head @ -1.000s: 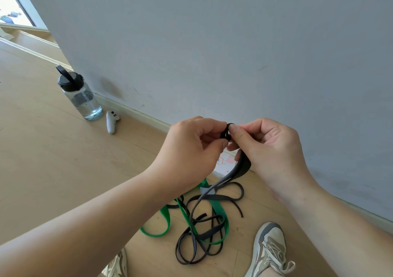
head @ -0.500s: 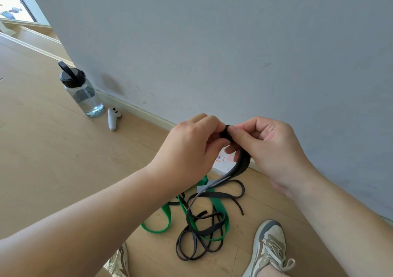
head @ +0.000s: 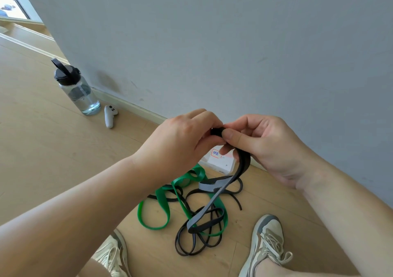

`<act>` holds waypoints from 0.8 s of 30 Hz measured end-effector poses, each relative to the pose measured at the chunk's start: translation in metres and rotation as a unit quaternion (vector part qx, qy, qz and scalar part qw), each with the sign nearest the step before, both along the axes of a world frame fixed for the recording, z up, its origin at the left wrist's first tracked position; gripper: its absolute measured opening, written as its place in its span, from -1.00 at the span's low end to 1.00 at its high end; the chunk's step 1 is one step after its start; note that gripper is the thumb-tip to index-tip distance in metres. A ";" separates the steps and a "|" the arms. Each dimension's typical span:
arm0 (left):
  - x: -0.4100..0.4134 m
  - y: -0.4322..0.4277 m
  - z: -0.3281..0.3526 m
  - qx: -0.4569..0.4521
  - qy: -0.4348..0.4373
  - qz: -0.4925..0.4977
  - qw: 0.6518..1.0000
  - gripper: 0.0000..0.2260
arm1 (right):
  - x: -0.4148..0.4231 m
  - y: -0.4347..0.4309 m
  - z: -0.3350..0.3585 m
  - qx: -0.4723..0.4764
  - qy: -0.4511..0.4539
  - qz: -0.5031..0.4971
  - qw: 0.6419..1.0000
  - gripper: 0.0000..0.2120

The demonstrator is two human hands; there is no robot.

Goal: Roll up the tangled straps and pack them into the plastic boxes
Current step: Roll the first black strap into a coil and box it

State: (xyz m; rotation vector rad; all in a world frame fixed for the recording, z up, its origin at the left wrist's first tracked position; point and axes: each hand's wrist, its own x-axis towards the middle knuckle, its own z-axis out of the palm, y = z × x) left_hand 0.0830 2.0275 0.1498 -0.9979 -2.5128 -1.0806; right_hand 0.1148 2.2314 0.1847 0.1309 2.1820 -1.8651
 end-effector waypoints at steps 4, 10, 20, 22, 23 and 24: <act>0.000 0.003 0.001 -0.017 0.018 0.016 1.000 -0.79 | -0.001 0.001 -0.001 -0.021 -0.021 -0.012 0.999 -0.72; 0.002 0.007 0.000 -0.001 0.010 0.036 0.999 -0.79 | 0.000 0.002 0.001 -0.023 0.005 -0.030 0.999 -0.84; 0.007 0.014 0.002 -0.011 0.016 0.074 0.997 -0.72 | 0.003 -0.006 0.000 -0.008 0.000 -0.063 0.998 -0.90; 0.006 0.014 0.001 -0.020 0.019 0.079 0.996 -0.72 | 0.003 -0.007 -0.001 0.015 -0.003 -0.053 0.998 -0.91; 0.006 0.014 0.001 -0.022 0.022 0.078 0.996 -0.72 | 0.003 -0.008 -0.001 0.021 -0.006 -0.049 0.999 -0.91; 0.005 0.014 0.000 -0.022 0.023 0.074 0.997 -0.73 | 0.003 -0.008 0.000 0.021 -0.009 -0.048 0.999 -0.91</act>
